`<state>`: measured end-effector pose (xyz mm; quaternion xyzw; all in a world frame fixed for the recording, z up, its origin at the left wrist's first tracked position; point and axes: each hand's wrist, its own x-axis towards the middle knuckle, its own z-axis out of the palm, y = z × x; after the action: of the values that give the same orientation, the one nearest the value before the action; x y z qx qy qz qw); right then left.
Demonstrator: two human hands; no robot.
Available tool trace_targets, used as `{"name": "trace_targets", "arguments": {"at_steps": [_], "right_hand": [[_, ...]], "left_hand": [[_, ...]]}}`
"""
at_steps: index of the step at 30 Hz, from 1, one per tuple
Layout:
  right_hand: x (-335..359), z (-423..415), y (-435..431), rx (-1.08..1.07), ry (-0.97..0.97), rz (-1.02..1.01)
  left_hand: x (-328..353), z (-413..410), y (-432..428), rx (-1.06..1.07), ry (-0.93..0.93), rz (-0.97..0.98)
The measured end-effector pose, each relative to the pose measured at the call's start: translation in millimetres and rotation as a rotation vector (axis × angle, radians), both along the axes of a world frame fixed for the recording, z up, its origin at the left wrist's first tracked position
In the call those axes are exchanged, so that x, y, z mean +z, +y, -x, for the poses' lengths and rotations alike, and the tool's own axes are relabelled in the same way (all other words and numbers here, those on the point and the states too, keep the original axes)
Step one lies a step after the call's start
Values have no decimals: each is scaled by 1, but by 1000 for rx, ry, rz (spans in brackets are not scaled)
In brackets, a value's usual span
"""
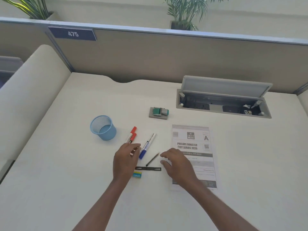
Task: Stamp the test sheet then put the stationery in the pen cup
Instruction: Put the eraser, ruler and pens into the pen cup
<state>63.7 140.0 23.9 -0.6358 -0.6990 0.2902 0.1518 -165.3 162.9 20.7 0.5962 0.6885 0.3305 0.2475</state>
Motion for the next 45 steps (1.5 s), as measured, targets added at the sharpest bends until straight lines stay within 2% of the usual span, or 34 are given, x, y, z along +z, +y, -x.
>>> {"name": "trace_targets", "arguments": {"at_steps": [5,9,13,16,20,23,26,29,32,35,38,45], "right_hand": [[-10,32,-18,189,-271,12],[-12,40,-20,246,-376,-6],[-6,44,-19,326,-529,-55],[-5,47,-16,323,-515,-16],[8,49,-8,414,-524,-11],[18,47,-6,467,-543,-111],[27,45,2,349,-445,-63],[52,48,24,254,-203,-123],[84,68,57,214,-2,-225],[109,101,94,194,113,-336],[124,139,127,198,118,-388],[115,204,170,249,40,-302]], "left_hand": [[-15,19,-66,45,-25,104],[-29,24,-85,-27,-6,199],[-36,26,-85,-59,59,177],[-37,28,-84,-46,52,141],[-35,32,-85,-21,-45,160],[-32,36,-86,80,-248,188],[-21,44,-83,188,-366,181],[-2,64,-65,269,-413,74],[25,93,-34,310,-375,-26],[46,122,4,318,-284,-114],[59,145,45,262,-125,-123],[66,160,103,109,177,84]]}}
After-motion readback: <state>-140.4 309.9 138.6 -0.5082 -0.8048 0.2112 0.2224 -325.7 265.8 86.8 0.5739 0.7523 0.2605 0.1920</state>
